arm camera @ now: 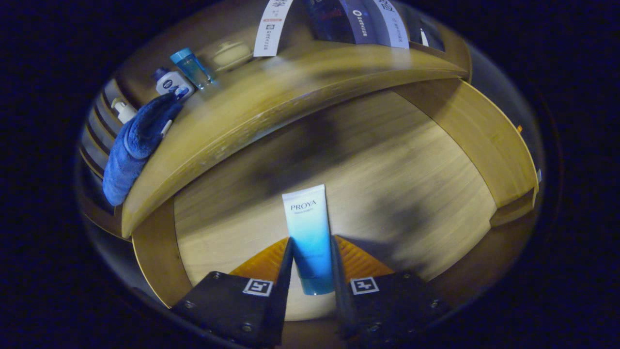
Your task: Pull open the drawer, take out the items inside it, and place them on the countertop above the cabinet.
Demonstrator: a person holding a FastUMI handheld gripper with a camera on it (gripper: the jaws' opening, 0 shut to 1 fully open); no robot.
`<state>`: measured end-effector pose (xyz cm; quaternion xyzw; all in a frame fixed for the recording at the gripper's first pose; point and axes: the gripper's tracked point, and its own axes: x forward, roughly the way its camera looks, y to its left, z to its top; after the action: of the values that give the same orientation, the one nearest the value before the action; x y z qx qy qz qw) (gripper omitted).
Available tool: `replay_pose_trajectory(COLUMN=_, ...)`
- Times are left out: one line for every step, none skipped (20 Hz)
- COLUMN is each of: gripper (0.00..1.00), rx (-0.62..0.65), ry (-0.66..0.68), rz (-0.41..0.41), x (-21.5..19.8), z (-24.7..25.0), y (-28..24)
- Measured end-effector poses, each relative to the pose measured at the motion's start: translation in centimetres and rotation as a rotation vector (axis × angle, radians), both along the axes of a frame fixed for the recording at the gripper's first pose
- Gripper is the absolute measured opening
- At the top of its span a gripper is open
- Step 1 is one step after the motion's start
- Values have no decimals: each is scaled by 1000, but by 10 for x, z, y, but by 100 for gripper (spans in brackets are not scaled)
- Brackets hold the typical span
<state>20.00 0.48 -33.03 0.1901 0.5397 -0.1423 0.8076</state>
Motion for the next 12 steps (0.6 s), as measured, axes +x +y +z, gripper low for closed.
replay_pose_trajectory(gripper=39, rx=-2, ry=-6, rz=0, x=0, z=1, y=0)
replay_pose_trajectory(gripper=40, rx=-3, ry=-13, rz=2, x=1, z=1, y=-1)
replay_pose_trajectory(gripper=39, rx=-2, ry=-24, rz=7, x=2, z=3, y=0)
replay_pose_trajectory(gripper=39, rx=-2, ry=-52, rz=8, x=5, z=7, y=1)
replay_pose_trajectory(gripper=39, rx=-8, ry=-74, rz=9, x=7, z=12, y=1)
replay_pose_trajectory(gripper=39, rx=-26, ry=-82, rz=13, x=5, z=15, y=-1)
replay_pose_trajectory(gripper=39, rx=-48, ry=-77, rz=22, x=2, z=18, y=-3)
replay_pose_trajectory(gripper=39, rx=-68, ry=-75, rz=30, x=-3, z=23, y=-3)
replay_pose_trajectory(gripper=39, rx=-80, ry=-80, rz=42, x=-7, z=28, y=-3)
replay_pose_trajectory(gripper=39, rx=-95, ry=-81, rz=54, x=-11, z=34, y=-3)
replay_pose_trajectory(gripper=39, rx=-118, ry=-78, rz=60, x=-14, z=38, y=-5)
replay_pose_trajectory(gripper=39, rx=-141, ry=-75, rz=68, x=-15, z=43, y=-7)
